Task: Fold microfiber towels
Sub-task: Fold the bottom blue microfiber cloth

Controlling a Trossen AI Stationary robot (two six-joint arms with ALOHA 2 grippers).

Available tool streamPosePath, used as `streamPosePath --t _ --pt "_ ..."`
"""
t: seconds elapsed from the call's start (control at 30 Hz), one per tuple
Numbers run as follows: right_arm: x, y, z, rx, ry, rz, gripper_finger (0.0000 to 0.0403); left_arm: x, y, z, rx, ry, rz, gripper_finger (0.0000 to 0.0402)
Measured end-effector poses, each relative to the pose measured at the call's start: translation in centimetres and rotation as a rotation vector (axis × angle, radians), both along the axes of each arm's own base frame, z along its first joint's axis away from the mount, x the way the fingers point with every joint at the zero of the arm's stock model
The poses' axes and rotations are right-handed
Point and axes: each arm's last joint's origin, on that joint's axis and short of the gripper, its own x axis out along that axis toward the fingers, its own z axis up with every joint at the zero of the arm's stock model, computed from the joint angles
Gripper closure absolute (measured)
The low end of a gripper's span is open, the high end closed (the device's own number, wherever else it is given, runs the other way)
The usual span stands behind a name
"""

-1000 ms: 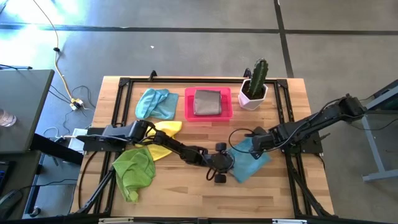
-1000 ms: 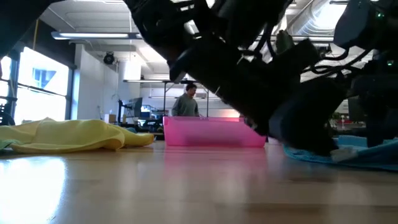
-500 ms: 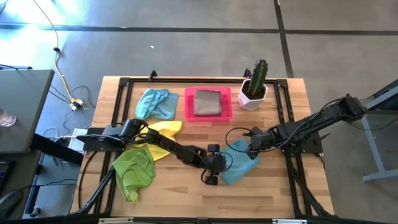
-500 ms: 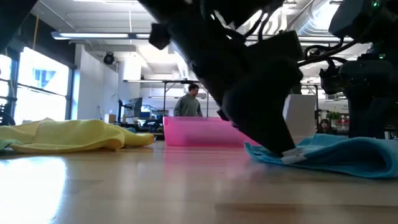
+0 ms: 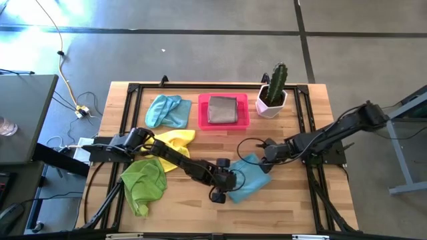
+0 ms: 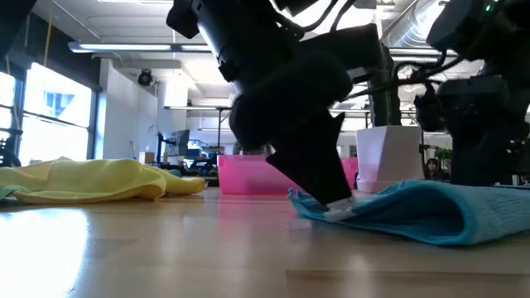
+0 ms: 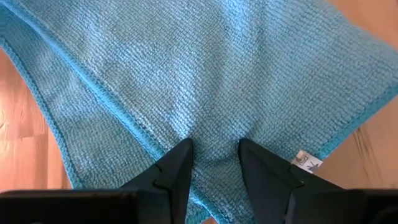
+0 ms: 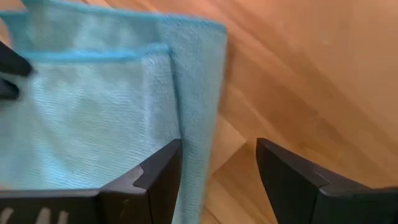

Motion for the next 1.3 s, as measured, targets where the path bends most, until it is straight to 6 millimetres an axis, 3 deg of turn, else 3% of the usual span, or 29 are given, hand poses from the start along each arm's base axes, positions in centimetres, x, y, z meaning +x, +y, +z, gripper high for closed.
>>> streamPosePath --t 0.2,0.57,0.97,1.3 --pt "1.1 0.4 -0.9 0.039 -0.011 0.019 0.0205 -0.1 0.1 0.0 0.003 0.012 0.029 0.0275" --pt "1.1 0.5 0.2 0.161 -0.073 0.086 0.0205 -0.2 0.1 0.0 0.009 0.023 0.032 0.0275" --pt "1.7 -0.2 0.5 0.171 -0.133 0.145 0.0205 -0.4 0.2 0.0 0.009 0.043 0.029 0.0275" --pt "1.8 -0.5 0.5 0.075 -0.163 0.224 0.0205 -0.4 0.2 0.0 0.011 0.048 0.03 0.0275"
